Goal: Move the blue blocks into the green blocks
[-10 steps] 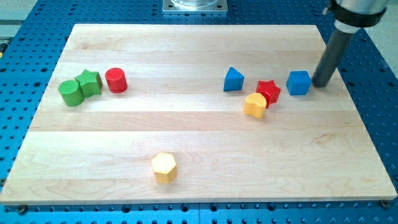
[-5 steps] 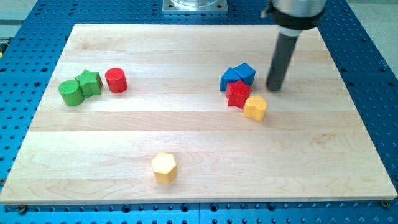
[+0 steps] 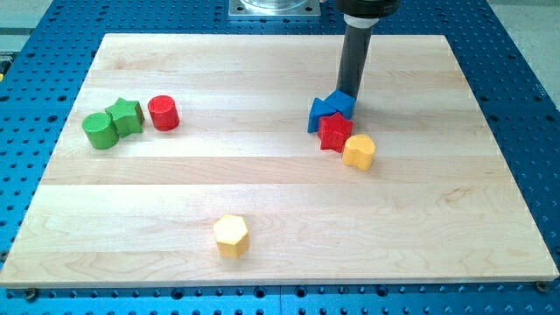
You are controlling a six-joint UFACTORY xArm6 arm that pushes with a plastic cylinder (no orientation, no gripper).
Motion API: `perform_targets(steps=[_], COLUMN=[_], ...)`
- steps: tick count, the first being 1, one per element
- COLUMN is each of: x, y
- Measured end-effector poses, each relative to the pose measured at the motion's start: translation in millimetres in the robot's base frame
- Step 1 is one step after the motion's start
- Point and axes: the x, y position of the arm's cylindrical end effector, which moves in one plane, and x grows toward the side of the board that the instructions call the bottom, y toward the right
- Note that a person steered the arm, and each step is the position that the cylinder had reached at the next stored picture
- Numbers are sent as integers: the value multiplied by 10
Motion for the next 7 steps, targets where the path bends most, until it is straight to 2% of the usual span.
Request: perform_targets(steps=[2, 3, 4, 6, 7], x=[116, 358, 455, 714, 998], y=[104, -170, -723, -1033, -1447])
